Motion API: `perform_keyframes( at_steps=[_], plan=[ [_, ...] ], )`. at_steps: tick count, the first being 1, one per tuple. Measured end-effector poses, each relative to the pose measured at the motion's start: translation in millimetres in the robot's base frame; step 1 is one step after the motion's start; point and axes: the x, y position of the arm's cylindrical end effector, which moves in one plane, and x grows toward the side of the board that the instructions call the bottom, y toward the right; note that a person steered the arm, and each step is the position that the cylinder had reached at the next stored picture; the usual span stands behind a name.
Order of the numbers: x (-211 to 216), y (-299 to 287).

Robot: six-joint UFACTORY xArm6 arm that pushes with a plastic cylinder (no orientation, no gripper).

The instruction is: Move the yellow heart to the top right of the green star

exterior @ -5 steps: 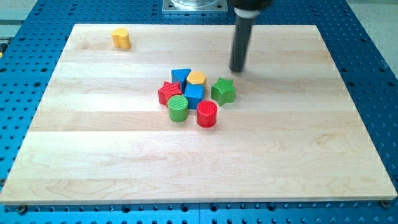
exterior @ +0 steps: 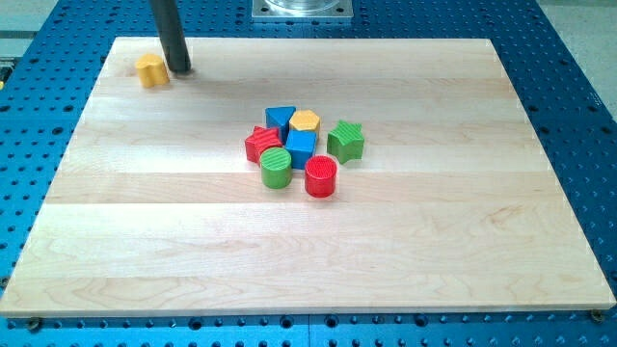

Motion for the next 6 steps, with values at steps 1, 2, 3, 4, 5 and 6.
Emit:
perform_keyframes(
  at_steps=[1,2,3,4,5,6],
  plan=[
    [-9,-65],
    [72,-36],
    [58,13],
    [54,49],
    [56,146],
    [59,178]
  ],
)
